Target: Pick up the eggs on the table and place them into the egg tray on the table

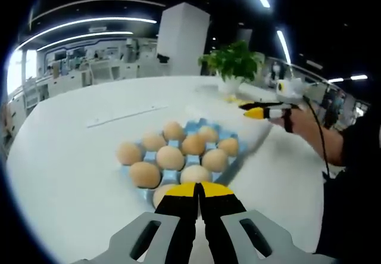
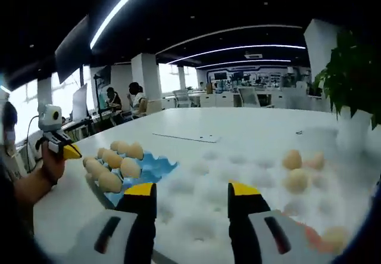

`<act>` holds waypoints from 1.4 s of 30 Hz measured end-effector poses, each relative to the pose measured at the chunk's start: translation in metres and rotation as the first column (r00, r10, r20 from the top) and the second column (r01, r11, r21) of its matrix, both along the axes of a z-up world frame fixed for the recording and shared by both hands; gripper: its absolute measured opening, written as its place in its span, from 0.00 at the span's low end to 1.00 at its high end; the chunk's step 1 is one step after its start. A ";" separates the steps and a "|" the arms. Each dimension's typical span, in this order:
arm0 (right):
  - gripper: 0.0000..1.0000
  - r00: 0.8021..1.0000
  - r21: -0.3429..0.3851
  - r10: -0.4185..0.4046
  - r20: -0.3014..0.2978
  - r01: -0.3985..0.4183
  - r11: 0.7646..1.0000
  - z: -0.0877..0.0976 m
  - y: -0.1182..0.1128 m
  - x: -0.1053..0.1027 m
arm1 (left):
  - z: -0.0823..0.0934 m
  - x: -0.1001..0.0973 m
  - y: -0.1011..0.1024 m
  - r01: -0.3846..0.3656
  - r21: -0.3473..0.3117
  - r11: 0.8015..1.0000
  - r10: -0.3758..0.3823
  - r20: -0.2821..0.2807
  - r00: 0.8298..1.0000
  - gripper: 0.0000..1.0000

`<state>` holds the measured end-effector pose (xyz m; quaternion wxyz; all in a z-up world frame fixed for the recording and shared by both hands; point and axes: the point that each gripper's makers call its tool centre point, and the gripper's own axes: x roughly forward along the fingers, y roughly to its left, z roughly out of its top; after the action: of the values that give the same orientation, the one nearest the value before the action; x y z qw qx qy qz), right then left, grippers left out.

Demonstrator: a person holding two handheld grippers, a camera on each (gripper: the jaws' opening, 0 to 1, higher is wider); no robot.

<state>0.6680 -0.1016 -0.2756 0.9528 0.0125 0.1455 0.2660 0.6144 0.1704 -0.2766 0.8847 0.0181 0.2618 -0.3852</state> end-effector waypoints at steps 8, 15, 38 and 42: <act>0.52 0.997 -0.028 -0.017 0.079 0.019 0.999 0.015 -0.031 -0.017 | -0.003 -0.001 0.000 -0.004 -0.002 1.000 0.004 -0.008 1.000 0.01; 0.53 0.991 -0.041 -0.052 0.122 0.057 0.998 0.031 -0.051 -0.018 | -0.003 0.000 0.000 -0.006 0.003 1.000 0.006 -0.008 1.000 0.01; 0.58 0.993 -0.040 -0.111 0.046 0.113 0.993 0.026 -0.114 0.011 | -0.004 0.001 0.000 -0.005 0.004 1.000 0.005 -0.015 1.000 0.01; 0.59 0.990 -0.012 -0.141 0.027 0.141 0.990 0.024 -0.121 0.019 | -0.004 0.002 0.001 -0.008 0.003 1.000 0.008 -0.016 1.000 0.01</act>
<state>0.6867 -0.2230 -0.2516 0.9712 0.0127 0.1336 0.1971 0.6168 0.1716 -0.2806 0.8840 0.0155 0.2696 -0.3815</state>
